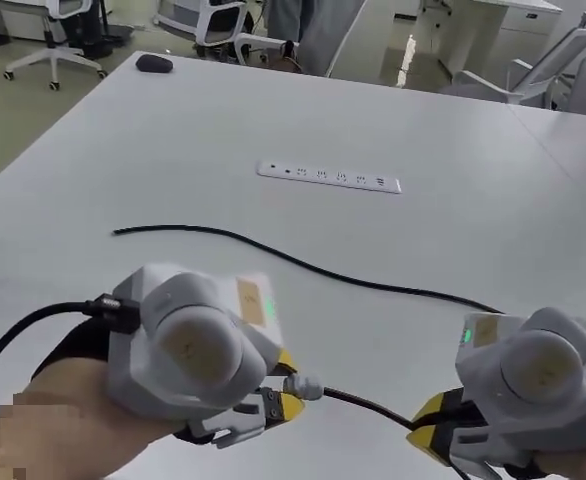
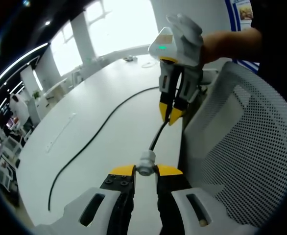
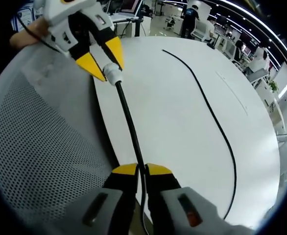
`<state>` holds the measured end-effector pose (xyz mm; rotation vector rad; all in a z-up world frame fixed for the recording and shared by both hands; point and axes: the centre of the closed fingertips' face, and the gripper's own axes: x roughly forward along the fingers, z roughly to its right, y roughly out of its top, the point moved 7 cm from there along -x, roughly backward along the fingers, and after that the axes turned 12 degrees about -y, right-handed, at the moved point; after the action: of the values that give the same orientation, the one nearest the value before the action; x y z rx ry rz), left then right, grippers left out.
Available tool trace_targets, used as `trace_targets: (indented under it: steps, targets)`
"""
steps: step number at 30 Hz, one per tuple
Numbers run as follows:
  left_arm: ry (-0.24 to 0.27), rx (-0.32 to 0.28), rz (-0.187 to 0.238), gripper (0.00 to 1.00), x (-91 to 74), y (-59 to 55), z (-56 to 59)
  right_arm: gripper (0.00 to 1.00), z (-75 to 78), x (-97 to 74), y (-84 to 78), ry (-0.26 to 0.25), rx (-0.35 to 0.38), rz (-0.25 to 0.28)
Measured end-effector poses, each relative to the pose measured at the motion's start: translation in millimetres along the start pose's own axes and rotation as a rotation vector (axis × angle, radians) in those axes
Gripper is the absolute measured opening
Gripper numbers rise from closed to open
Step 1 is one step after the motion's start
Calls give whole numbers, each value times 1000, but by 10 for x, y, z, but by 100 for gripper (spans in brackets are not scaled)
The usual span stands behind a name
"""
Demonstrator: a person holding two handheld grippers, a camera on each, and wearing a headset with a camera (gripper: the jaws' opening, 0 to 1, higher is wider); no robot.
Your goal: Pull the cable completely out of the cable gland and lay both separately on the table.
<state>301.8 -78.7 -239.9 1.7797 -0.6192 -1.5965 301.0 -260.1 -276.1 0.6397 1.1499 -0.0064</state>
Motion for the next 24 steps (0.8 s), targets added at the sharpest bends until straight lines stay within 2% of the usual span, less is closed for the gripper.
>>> trace_targets:
  steps: [5,9,14,19,22,24]
  targets:
    - [9,2,-1,17,-9,1,-4,4,74,-33,-78,-16,13,-19]
    - [22,-2,5,17,-43,3,-23,4,187,-72,-128,-64,-10,-54]
    - [35,-1,6,17,-63,3,-23,4,380,-129,-62,-81,8,-40]
    - [60,-15,9,17,-110,-17,-66,5,652,-79,87,-107,-30,-28]
    - [72,-52,49,17,-172,-10,-118,5,901,58,174,-132,-51,-14]
    - [74,-50,44,17,-171,-14,-117,5,1041,131,188,-146,-74,-31]
